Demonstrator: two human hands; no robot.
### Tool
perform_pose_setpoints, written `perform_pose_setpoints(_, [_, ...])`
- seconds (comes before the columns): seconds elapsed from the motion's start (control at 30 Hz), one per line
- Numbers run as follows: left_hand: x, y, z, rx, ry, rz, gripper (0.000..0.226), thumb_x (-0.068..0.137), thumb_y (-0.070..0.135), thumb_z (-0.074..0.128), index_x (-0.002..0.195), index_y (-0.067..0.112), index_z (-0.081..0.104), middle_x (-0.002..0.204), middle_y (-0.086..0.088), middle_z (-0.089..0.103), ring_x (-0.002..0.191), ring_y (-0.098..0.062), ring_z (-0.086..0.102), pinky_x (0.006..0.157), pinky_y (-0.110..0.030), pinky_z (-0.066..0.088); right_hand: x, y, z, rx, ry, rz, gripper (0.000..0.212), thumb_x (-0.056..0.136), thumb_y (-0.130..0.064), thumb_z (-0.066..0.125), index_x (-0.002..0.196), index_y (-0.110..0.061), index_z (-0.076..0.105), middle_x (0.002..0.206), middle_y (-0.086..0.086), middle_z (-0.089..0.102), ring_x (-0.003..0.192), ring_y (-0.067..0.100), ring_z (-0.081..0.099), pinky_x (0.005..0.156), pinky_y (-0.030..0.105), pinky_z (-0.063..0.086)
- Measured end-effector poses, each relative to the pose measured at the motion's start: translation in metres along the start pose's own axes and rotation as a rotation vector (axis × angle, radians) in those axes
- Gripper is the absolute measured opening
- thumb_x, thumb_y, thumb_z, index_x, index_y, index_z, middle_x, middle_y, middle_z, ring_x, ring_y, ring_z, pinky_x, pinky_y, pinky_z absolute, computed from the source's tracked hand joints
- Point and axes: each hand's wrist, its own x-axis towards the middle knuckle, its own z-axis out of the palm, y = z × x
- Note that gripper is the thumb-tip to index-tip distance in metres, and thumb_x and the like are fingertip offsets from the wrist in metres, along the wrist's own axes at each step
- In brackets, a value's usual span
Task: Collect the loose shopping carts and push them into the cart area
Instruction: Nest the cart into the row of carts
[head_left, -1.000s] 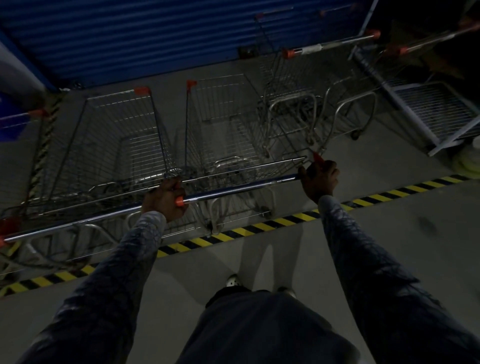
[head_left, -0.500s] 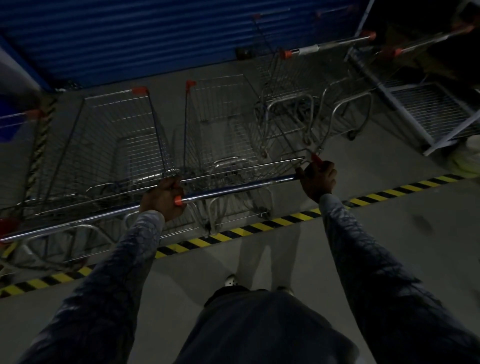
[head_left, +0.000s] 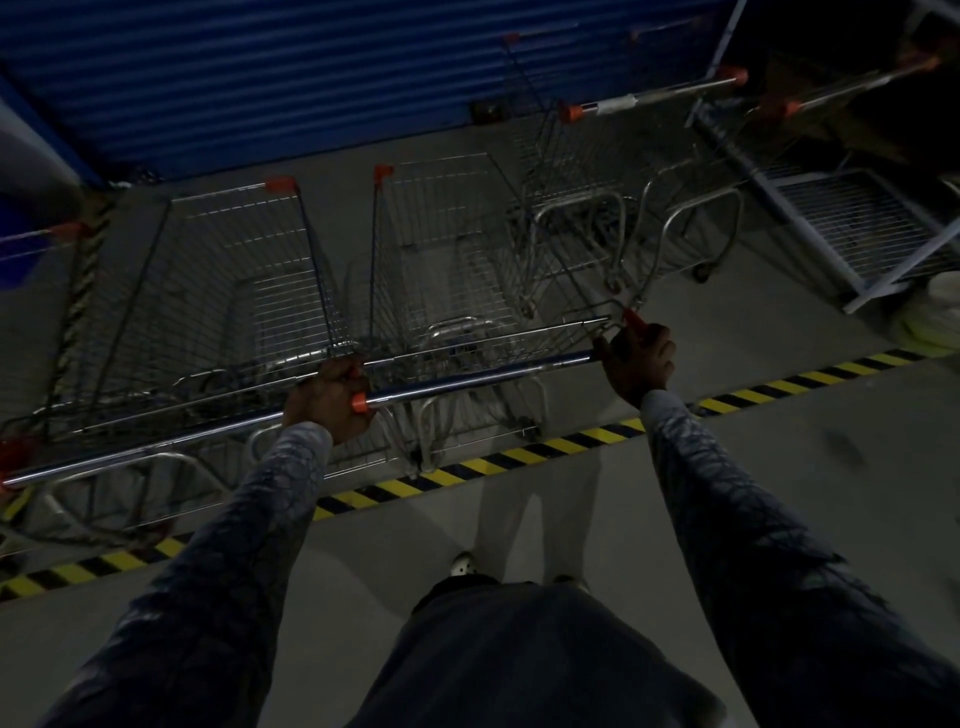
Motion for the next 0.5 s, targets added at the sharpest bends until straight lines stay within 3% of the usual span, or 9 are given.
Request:
perform_pose_setpoints(0.1, [0.001,-0.003,0.003,0.001,-0.020,0.006,0.048,0.067,0.054,0.056,0.101,0.026,0.076,0.143,0.001,0.054,0.129,-0.025,0.055,0.089,-0.048,0.056,-0.003,-0.003,-0.001,0.012,0.004,0.012,0.051,0.095,-0.057,0.056,0.132,-0.021,0.057,0.143,0.014,0.032,0.131,0.038,0.030,0.107,0.054,0.031])
perform_pose_setpoints(0.2, [0.001,-0.002,0.003,-0.003,-0.021,-0.021,0.041,0.068,0.046,0.074,0.104,0.026,0.076,0.144,0.001,0.054,0.131,-0.025,0.054,0.090,-0.048,0.055,-0.005,-0.005,-0.003,0.034,0.005,0.015,0.051,0.095,-0.057,0.056,0.134,-0.024,0.055,0.143,0.013,0.031,0.132,0.038,0.029,0.108,0.054,0.028])
perform_pose_setpoints(0.33, [-0.001,0.001,0.003,-0.015,0.020,0.003,0.051,0.067,0.055,0.050,0.100,0.029,0.077,0.138,0.000,0.060,0.121,-0.028,0.061,0.081,-0.048,0.059,-0.009,-0.006,-0.007,0.057,-0.012,0.012,0.052,0.097,-0.054,0.056,0.138,-0.022,0.052,0.152,0.015,0.024,0.138,0.036,0.024,0.111,0.056,0.022])
perform_pose_setpoints(0.5, [-0.001,0.001,0.003,-0.022,0.027,-0.011,0.050,0.066,0.054,0.050,0.099,0.029,0.078,0.138,0.001,0.060,0.122,-0.027,0.061,0.082,-0.050,0.059,-0.010,-0.007,-0.006,0.059,-0.008,0.022,0.047,0.097,-0.053,0.056,0.132,-0.022,0.054,0.153,0.016,0.023,0.140,0.036,0.023,0.112,0.056,0.021])
